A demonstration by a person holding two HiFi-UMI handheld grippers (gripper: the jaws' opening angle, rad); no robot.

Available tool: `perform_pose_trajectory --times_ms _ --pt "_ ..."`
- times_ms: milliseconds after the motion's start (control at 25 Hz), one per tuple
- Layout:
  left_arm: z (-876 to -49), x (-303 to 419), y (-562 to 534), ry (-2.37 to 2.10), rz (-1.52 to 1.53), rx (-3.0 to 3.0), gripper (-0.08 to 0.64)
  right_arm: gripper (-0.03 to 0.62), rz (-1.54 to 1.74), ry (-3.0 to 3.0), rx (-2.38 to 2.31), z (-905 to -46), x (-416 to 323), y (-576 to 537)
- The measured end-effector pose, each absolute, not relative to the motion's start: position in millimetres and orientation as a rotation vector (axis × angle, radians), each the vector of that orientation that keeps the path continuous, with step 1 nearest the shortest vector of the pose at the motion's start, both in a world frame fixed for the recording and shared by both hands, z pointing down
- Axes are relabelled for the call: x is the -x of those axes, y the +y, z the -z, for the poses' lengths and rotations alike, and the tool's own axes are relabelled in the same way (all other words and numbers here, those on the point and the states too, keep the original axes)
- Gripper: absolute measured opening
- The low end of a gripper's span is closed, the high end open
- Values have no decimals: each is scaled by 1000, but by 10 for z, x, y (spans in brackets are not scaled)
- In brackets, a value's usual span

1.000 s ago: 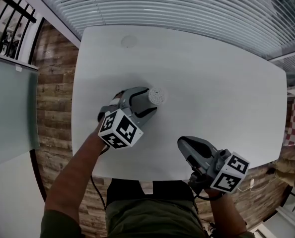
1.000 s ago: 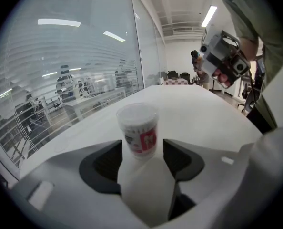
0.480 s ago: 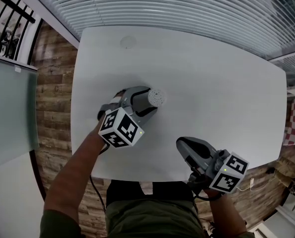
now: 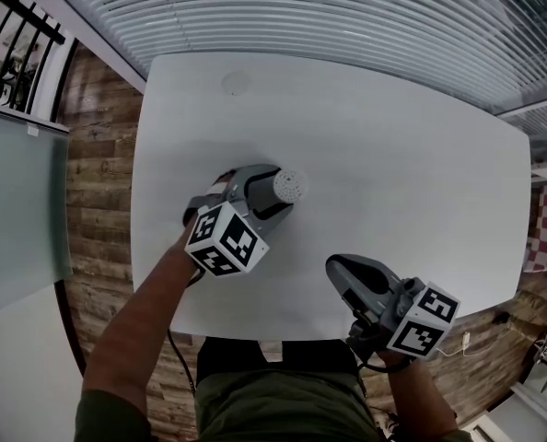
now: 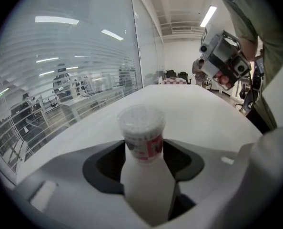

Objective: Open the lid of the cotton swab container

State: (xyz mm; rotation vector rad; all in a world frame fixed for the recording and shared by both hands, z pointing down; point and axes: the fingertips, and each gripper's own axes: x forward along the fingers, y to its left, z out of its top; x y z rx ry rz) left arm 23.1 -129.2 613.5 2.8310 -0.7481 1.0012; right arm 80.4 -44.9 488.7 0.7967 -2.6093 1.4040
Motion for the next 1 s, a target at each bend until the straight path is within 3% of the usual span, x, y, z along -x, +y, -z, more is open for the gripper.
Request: perform_pose_trajectory --times_ms 1000 --pt "-5715 -208 -1312 -728 -869 -2875 235 9 -1346 -2666 -869 -4601 -782 -641"
